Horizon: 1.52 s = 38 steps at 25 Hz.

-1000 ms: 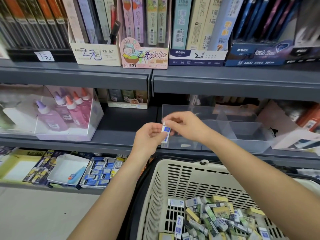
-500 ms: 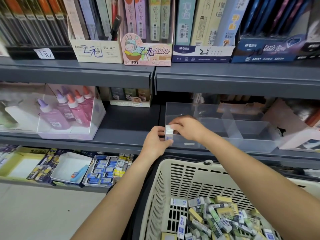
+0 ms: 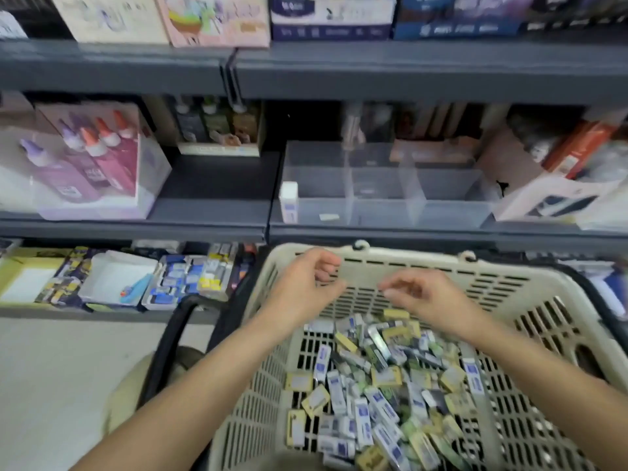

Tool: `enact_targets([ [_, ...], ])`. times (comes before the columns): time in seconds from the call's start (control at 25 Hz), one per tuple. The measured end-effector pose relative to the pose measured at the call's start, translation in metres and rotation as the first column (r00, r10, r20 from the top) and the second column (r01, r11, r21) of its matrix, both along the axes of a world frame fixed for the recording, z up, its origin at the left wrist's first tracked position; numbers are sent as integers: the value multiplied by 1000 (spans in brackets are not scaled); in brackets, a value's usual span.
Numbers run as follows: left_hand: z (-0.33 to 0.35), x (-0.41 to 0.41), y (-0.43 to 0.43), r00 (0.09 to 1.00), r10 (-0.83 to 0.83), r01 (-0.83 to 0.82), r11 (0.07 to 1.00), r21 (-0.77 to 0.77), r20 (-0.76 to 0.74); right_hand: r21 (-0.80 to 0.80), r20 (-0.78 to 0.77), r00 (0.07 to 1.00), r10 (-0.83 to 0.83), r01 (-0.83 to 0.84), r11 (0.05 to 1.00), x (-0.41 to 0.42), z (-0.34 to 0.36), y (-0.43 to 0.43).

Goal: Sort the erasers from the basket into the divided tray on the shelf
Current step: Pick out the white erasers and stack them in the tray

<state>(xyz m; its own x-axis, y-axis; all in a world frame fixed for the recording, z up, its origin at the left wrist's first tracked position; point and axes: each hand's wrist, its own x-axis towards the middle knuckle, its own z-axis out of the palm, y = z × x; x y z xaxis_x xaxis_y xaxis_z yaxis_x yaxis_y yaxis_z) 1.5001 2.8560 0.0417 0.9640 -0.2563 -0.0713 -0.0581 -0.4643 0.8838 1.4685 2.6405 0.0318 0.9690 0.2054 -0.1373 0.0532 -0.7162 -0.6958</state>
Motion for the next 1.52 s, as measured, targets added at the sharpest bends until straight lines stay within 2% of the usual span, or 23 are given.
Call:
enact_targets([
  [0.08, -11, -7, -25, 977, -112, 112, 994, -10, -181, -135, -114, 993, 35, -50, 990, -30, -40, -19],
  [0.16, -26, -6, -49, 951, -113, 113, 993, -17, -286, -230, -199, 977, 81, -127, 965, -49, -73, -26],
  [0.24, -52, -7, -66, 936, -73, 89, 996, 31, -343, -324, -233, 967, 107, -181, 928, -55, -95, -21],
  [0.36, -101, -12, -65, 901, 82, -25, 990, 139, -425, -435, -219, 975, 23, -119, 892, -56, -116, -8],
  [0.44, -124, -10, -50, 882, 159, -49, 967, 249, -444, -502, -212, 975, 72, -172, 847, -59, -125, -6],
  [0.52, -139, -7, -36, 871, 170, 11, 932, 363, -462, -533, -209, 971, 116, -213, 819, -60, -125, -12],
  [0.6, -149, -10, -31, 858, 150, 118, 874, 472, -492, -527, -189, 980, 55, -149, 836, -58, -119, -26],
  [0.68, -157, -16, -33, 848, 167, 184, 797, 575, -503, -569, -137, 989, 59, -128, 812, -62, -113, -34],
  [0.76, -164, -17, -35, 859, 210, 163, 753, 637, -468, -559, -122, 980, 159, -200, 804, -74, -110, -31],
  [0.84, -167, -19, -35, 863, 178, 218, 714, 666, -472, -529, -180, 941, 287, -338, 778, -88, -113, -18],
  [0.96, -169, -21, -33, 829, 122, 348, 651, 674, -546, -590, -257, 912, 319, -410, 695, -96, -123, 1],
  [1.0, -168, -20, -32, 808, 132, 353, 671, 651, -574, -607, -274, 910, 310, -414, 678, -98, -127, 7],
  [1.08, -164, -17, -30, 749, 159, 307, 777, 550, -643, -610, -301, 900, 314, -435, 663, -102, -133, 16],
  [1.16, -154, -15, -25, 647, 167, 212, 898, 385, -744, -558, -318, 893, 318, -447, 699, -102, -133, 17],
  [1.24, -140, -16, -22, 531, 87, 173, 963, 208, -843, -472, -339, 876, 344, -475, 743, -97, -128, 7],
  [1.32, -129, -21, -28, 476, -6, 269, 953, 139, -879, -427, -368, 862, 349, -490, 760, -92, -123, -2],
  [1.4, -129, -30, -39, 505, -38, 412, 889, 202, -862, -446, -393, 864, 315, -479, 756, -93, -120, 0],
  [1.52, -138, -42, -48, 549, -13, 472, 830, 297, -836, -447, -438, 861, 257, -457, 769, -97, -121, 18],
])
